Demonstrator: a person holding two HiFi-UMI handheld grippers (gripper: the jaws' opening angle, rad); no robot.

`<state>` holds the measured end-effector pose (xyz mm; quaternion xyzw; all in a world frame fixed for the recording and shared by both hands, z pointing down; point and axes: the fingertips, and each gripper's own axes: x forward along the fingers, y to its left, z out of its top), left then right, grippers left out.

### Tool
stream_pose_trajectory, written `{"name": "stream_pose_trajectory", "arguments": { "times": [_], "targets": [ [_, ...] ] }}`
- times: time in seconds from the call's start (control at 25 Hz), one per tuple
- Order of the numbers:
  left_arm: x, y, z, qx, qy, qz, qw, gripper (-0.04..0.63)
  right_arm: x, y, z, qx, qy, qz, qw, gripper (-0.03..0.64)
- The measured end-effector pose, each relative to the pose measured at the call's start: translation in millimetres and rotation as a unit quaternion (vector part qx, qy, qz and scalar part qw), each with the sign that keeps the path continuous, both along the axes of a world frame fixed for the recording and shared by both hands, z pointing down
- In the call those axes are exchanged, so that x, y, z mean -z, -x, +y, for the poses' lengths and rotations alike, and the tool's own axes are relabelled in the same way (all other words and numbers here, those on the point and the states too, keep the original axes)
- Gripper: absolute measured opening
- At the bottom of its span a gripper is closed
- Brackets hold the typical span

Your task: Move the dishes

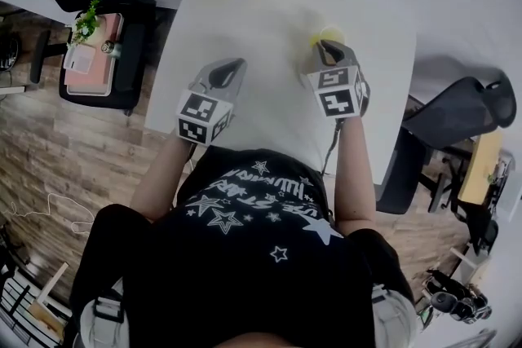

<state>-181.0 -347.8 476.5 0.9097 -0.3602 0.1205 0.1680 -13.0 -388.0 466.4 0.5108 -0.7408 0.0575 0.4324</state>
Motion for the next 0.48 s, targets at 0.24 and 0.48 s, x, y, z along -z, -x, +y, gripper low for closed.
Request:
{"name": "stream_pose_trajectory", "arguments": {
  "times": [0.24,0.48],
  "targets": [
    [-12.7,7.7,-8.3,0.005,0.011,-0.002,0.9999,0.01,-25.8,17.9,-21.6,0.018,0.028,0.015,0.999,0.032],
    [-21.4,12.0,-10.7,0.009,0.023,-0.005,0.9997,0.009,-48.3,20.1,-28.4,0.028,0.061,0.034,0.997,0.032]
  ]
}}
